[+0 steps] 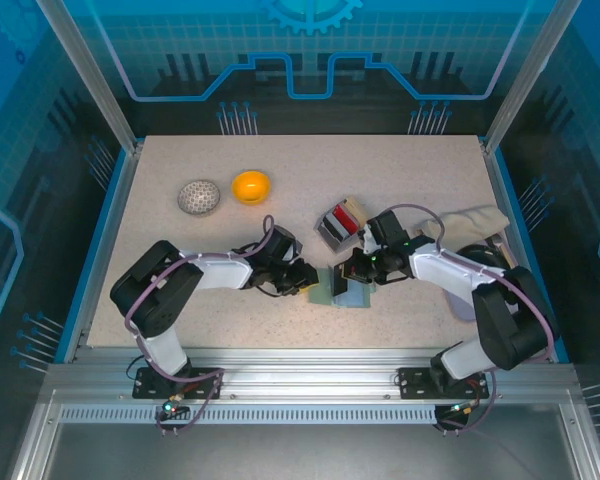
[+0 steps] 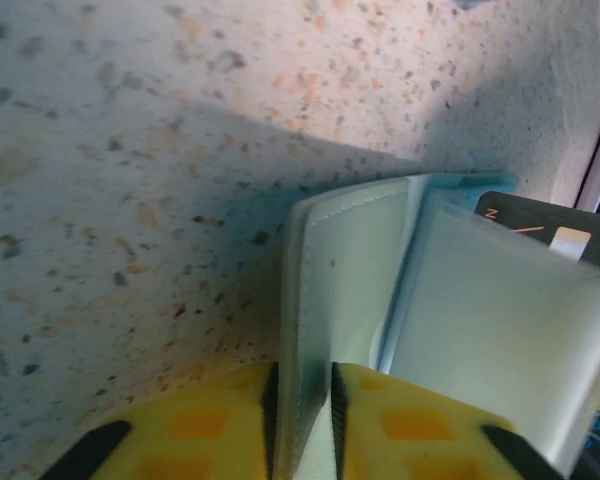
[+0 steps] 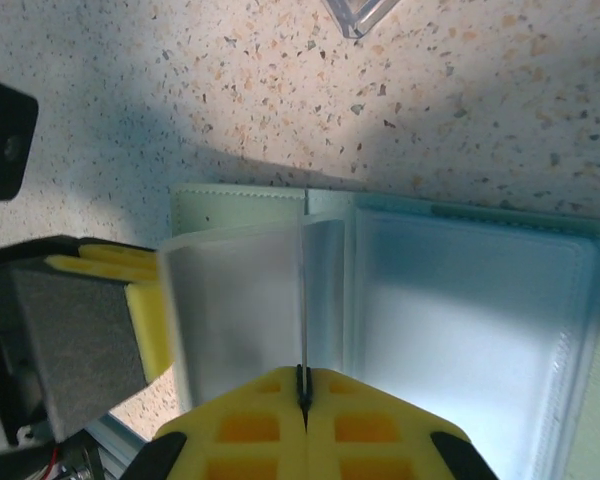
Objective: Put the credit cards into the card holder
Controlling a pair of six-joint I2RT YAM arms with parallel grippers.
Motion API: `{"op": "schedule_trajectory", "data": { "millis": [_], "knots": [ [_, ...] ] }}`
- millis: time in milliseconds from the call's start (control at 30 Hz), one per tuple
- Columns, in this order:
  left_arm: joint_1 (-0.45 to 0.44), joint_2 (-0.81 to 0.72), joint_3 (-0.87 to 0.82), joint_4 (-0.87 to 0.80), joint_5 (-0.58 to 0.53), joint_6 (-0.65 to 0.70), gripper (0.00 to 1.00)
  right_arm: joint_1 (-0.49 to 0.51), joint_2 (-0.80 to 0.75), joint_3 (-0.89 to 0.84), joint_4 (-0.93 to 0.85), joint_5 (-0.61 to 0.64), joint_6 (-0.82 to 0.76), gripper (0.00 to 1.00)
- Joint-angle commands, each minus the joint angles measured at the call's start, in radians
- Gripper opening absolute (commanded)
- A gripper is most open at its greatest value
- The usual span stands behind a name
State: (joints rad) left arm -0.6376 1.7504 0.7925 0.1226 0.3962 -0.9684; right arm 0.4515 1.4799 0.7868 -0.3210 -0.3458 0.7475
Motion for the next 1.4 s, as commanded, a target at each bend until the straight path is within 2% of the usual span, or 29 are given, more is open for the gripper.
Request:
{"op": "schedule_trajectory", "data": {
  "millis": [0,133,233,433,567,667,767,900,1100,1367],
  "knots": [
    [0.001,-0.054,-0.027,0.023,-0.032,-0.018,0.30,0.020,0.031,-0.002,0.055,-0.009,0.045,0.00],
    [0.002,-0.102,-0.054,0.019,-0.079,-0.029,0.45,0.020,0.051,-0.011,0.042,0.030,0.050,0.00],
    [0.001,-0.125,-0.074,0.038,-0.092,-0.033,0.52,0.020,0.063,-0.013,0.043,0.028,0.050,0.00],
    [0.000,-0.066,-0.027,0.045,-0.012,0.004,0.54,0.021,0.056,-0.012,0.049,0.014,0.048,0.00],
    [0.000,-0.025,0.004,-0.012,-0.009,0.016,0.52,0.013,0.038,-0.007,0.039,0.008,0.044,0.00],
    [0.000,-0.002,0.017,-0.052,-0.022,0.027,0.44,0.000,0.007,0.001,0.023,0.000,0.041,0.00],
    [0.000,0.013,0.027,-0.086,-0.031,0.039,0.37,-0.008,-0.047,0.026,-0.065,0.068,0.004,0.00],
    [0.000,0.028,0.036,-0.102,-0.026,0.046,0.32,-0.032,-0.104,0.041,-0.181,0.168,-0.057,0.00],
    [0.000,0.036,0.048,-0.112,-0.017,0.056,0.30,-0.069,-0.137,0.024,-0.277,0.252,-0.100,0.00],
    [0.000,0.036,0.050,-0.114,-0.014,0.058,0.29,-0.070,-0.145,0.014,-0.288,0.280,-0.114,0.00]
  ]
}}
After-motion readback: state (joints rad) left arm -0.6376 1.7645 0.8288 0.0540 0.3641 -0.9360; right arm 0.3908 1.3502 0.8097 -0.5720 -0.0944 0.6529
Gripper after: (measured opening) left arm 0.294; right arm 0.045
